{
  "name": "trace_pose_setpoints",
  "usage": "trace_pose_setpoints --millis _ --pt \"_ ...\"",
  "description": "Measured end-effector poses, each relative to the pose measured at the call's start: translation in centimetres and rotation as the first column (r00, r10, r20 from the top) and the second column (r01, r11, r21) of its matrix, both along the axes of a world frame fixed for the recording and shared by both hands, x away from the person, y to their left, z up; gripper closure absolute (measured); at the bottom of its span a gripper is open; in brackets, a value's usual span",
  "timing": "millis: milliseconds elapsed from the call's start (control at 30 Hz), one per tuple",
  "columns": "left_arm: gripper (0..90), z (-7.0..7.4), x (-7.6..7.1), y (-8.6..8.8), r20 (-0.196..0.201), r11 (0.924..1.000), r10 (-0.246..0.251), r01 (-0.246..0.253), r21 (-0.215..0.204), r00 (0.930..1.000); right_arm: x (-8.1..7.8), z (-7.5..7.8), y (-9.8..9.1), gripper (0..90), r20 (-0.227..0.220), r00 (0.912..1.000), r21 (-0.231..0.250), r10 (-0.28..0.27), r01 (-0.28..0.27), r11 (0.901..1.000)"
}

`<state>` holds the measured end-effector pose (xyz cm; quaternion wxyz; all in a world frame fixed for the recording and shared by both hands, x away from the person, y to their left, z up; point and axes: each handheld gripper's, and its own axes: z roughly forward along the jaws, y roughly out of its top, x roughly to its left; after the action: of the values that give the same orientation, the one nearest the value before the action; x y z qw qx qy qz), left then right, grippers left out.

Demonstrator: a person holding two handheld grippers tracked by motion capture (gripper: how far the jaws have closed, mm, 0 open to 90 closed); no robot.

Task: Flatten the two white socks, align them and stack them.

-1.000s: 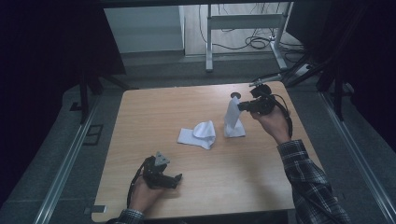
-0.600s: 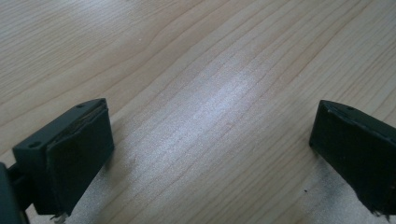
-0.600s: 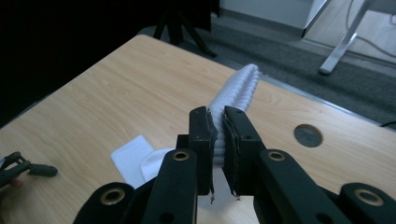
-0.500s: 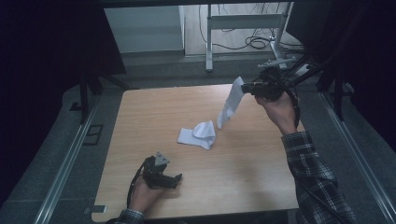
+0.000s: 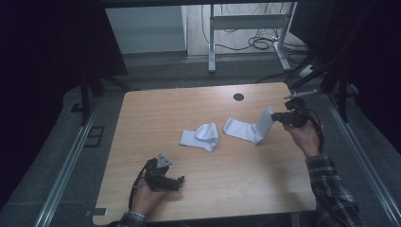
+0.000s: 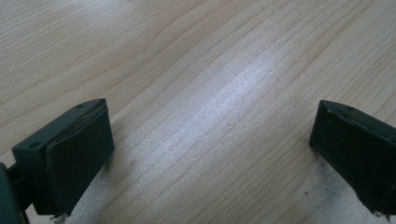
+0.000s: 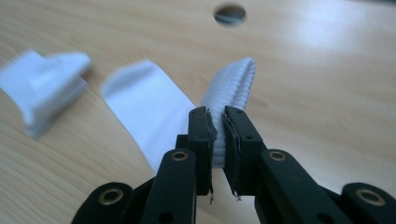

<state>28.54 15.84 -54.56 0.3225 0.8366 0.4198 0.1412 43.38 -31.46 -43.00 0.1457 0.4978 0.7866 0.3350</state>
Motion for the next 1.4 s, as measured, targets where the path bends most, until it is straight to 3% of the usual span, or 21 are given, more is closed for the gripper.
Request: trace_pose_setpoints --millis 200,433,633,833,933,1000,1067,1233,1333,1400 --pt "0.0 0.0 0.2 -0.2 0.002 1.0 0.001 -0.001 0.001 1.0 -1.4 -3.9 -3.3 80.3 -0.051 0.998 0.013 -0.038 0.038 0.9992" --pt "0.0 0.0 0.3 -0.3 -0.001 0.9999 -0.015 0.015 0.001 0.9999 -3.4 -7.6 -5.7 80.7 -0.094 0.9947 -0.01 -0.041 0.041 0.9991" --pt "0.0 0.0 0.4 -0.4 0.0 0.9998 -0.021 0.021 0.005 0.9998 -4.5 -8.5 -7.1 80.8 -0.114 0.9935 -0.028 -0.004 0.0 0.9996" --pt "0.5 0.2 0.8 -1.0 -0.006 0.9997 -0.023 0.023 0.012 0.9997 -4.9 -8.2 -8.5 78.1 -0.122 0.9923 -0.043 -0.023 0.018 0.9989" --pt "14.2 0.7 1.1 -1.5 -0.011 0.9998 -0.014 0.015 0.011 0.9998 -5.0 -7.8 -8.5 72.0 -0.095 0.9949 -0.034 -0.035 0.032 0.9989" --pt "15.9 0.8 1.4 -2.0 -0.005 0.9996 -0.011 0.011 0.028 0.9999 -5.0 -7.6 -8.4 68.2 -0.082 0.9959 -0.018 -0.039 0.037 0.9991" --pt "23.5 1.1 1.6 -2.6 0.01 0.9991 -0.028 0.028 0.032 0.9996 -5.1 -7.6 -8.3 64.5 -0.073 0.9961 -0.022 -0.05 0.049 0.9986" --pt "36.3 2.1 2.7 -4.9 0.012 0.9969 -0.064 0.065 -0.045 0.9979 -5.2 -8.1 -8.4 59.3 -0.069 0.9953 -0.024 -0.067 0.066 0.9975" --pt "45.6 2.5 3.7 -6.8 0.011 0.9908 -0.101 0.101 -0.09 0.9948 -5.4 -8.2 -8.5 58.1 -0.062 0.9946 -0.049 -0.083 0.08 0.9956" --pt "51.4 2.7 4.4 -8.1 0.014 0.9875 -0.117 0.118 -0.104 0.993 -5.6 -8.1 -8.6 56.0 -0.058 0.994 -0.04 -0.093 0.091 0.9951"
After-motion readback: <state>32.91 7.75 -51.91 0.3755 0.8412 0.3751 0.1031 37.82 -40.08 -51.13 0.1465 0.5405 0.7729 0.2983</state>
